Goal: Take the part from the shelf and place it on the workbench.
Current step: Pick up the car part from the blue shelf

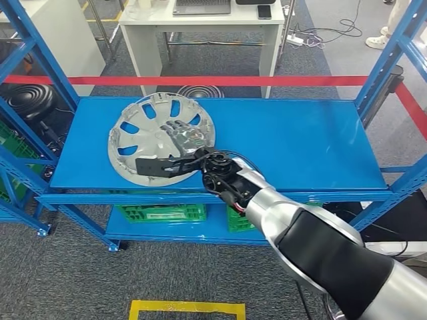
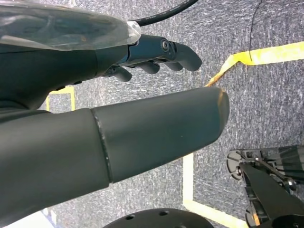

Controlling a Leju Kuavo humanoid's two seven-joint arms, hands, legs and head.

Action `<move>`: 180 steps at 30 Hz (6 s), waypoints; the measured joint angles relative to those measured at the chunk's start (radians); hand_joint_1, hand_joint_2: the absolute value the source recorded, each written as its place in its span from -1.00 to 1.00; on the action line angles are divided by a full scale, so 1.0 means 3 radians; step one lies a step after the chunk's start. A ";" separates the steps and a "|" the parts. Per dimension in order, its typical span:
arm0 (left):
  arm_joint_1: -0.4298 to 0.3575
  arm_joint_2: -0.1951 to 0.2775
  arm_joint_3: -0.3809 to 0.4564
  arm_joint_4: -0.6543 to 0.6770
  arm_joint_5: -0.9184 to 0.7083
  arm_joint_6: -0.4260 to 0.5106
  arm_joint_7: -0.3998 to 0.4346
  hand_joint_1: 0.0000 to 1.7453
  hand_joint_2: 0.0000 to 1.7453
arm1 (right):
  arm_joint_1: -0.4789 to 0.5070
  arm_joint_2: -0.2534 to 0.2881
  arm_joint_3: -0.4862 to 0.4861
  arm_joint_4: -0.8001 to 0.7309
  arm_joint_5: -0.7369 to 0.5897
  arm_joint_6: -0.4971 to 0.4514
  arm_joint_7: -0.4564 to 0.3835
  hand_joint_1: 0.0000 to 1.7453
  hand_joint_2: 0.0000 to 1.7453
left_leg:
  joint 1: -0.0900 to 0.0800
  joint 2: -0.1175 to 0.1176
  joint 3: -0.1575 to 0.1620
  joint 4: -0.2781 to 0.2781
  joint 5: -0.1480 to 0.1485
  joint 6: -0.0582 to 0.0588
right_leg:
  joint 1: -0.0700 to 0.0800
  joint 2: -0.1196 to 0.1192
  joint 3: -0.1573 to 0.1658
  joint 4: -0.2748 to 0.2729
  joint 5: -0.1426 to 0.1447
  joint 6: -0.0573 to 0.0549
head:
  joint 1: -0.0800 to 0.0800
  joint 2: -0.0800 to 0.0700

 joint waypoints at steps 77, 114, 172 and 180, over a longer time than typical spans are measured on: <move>-0.0098 0.0075 -0.0010 0.0000 -0.0073 -0.0060 -0.0048 -1.00 -1.00 | -0.0116 -0.0408 -0.0750 -0.0363 -0.1618 -0.0192 -0.0914 -1.00 -1.00 | -0.0009 0.0000 -0.0002 0.0009 0.0005 0.0011 | -0.0007 -0.0002 0.0004 -0.0014 0.0013 0.0013 | 0.0000 0.0000; -0.0040 -0.0012 -0.0010 0.0000 -0.0079 -0.0052 -0.0051 -1.00 -1.00 | 0.0101 -0.0789 -0.0905 -0.1085 -0.1770 0.0031 -0.0646 -1.00 -1.00 | 0.0038 0.0193 -0.0201 0.0218 0.0032 -0.0018 | -0.0026 -0.0269 0.0084 -0.0049 -0.0042 0.0021 | -0.0021 0.0000; -0.0044 -0.0023 -0.0013 0.0000 -0.0110 -0.0085 -0.0057 -1.00 -1.00 | 0.0240 -0.0873 -0.0306 0.0271 -0.0263 -0.0111 0.0054 -1.00 1.00 | 0.0010 -0.0142 -0.0104 -0.0004 0.0089 0.0035 | -0.0013 0.0012 0.0042 -0.0047 -0.0024 0.0045 | 0.0026 0.0000; -0.0038 -0.0021 -0.0013 0.0000 -0.0084 -0.0088 -0.0065 -1.00 -1.00 | 0.0200 -0.0737 -0.0234 0.0337 -0.0252 -0.0059 -0.0060 -1.00 1.00 | 0.0010 -0.0143 -0.0103 -0.0004 0.0089 0.0035 | -0.0012 0.0012 0.0042 -0.0047 -0.0024 0.0045 | 0.0026 0.0000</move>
